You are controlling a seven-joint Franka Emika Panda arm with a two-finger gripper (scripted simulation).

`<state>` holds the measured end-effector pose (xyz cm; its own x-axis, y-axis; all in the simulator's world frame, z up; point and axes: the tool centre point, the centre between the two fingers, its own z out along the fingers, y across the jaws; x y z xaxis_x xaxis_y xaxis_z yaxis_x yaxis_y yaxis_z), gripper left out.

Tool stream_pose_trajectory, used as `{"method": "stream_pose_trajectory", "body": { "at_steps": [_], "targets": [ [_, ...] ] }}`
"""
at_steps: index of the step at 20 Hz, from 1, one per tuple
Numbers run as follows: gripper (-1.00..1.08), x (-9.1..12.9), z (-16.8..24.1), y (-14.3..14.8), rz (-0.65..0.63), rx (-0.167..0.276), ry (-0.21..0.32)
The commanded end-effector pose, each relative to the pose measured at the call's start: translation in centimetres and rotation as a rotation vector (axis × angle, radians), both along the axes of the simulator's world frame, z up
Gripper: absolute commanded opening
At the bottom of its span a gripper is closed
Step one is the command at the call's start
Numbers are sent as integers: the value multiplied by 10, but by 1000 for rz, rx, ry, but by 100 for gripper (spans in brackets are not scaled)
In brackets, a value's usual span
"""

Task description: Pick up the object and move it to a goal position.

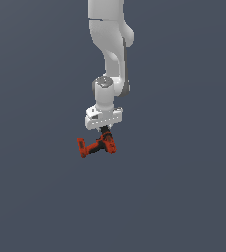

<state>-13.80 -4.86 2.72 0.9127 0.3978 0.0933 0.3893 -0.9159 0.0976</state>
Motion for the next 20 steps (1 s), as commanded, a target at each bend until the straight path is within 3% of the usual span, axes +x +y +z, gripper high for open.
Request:
{"method": "stream_pose_trajectory", "body": {
  "at_steps": [1, 13, 20],
  "targets": [
    [-100, -5, 0, -1, -1, 0, 0],
    [-100, -54, 2, -7, -1, 2, 0],
    [-100, -65, 2, -9, -1, 1, 0]
  ]
}}
